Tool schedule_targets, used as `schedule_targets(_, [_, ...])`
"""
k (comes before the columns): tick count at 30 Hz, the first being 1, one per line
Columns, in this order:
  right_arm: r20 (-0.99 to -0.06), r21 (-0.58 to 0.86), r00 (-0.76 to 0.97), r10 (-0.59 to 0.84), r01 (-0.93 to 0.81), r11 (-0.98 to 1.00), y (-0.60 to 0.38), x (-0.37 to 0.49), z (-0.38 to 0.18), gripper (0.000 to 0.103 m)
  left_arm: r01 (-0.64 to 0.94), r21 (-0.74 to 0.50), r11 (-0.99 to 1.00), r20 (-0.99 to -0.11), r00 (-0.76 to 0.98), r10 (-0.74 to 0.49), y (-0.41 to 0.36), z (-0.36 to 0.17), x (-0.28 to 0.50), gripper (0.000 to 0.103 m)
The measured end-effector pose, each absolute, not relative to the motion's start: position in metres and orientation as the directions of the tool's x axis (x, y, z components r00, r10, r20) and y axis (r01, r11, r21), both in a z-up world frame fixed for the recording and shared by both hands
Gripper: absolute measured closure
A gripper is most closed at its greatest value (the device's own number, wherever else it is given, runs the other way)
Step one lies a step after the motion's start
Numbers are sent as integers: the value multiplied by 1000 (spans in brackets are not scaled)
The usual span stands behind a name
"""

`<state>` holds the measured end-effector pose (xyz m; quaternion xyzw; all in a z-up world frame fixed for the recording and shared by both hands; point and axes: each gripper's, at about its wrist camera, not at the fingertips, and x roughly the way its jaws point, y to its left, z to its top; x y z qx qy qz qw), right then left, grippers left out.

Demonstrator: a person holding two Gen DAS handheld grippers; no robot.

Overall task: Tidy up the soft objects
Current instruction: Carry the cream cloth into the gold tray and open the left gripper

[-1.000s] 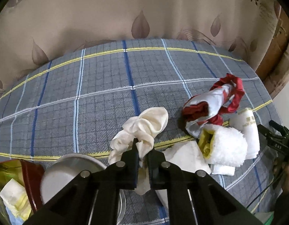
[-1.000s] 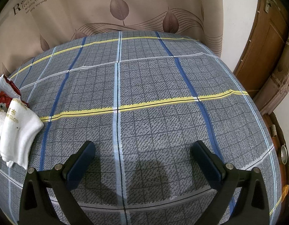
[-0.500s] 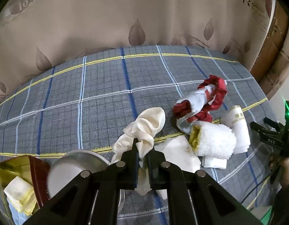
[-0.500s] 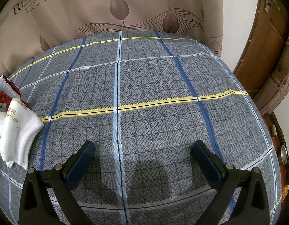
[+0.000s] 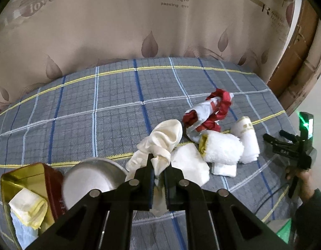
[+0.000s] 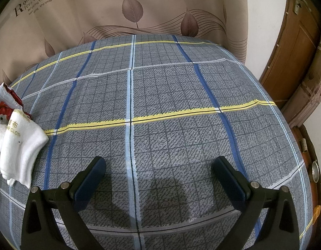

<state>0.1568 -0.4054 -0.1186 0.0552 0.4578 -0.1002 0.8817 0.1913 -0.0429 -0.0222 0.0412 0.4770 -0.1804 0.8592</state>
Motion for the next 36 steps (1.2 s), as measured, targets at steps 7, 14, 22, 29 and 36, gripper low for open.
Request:
schedule_targets(7, [-818, 6, 561, -126, 227, 974, -405, 157, -119, 0, 363, -120, 924, -815, 495, -300, -30, 3, 172, 96])
schedule_targets(14, [-818, 6, 562, -126, 226, 974, -405, 157, -119, 0, 344, -109, 933, -806, 518, -285, -4, 27, 155, 96])
schedule_targets(22, [-817, 6, 562, -126, 226, 974, -406, 157, -119, 0, 227, -45, 973, -801, 573, -171, 62, 47, 143, 96])
schedule_targets(29, [-816, 6, 564, -126, 225, 974, -406, 157, -119, 0, 74, -16, 997, -819, 571, -55, 130, 37, 144, 96])
schedule_targets(36, [-816, 6, 565, -125, 224, 975, -406, 157, -119, 0, -8, 39, 999, -842, 538, 38, 166, 9, 145, 96])
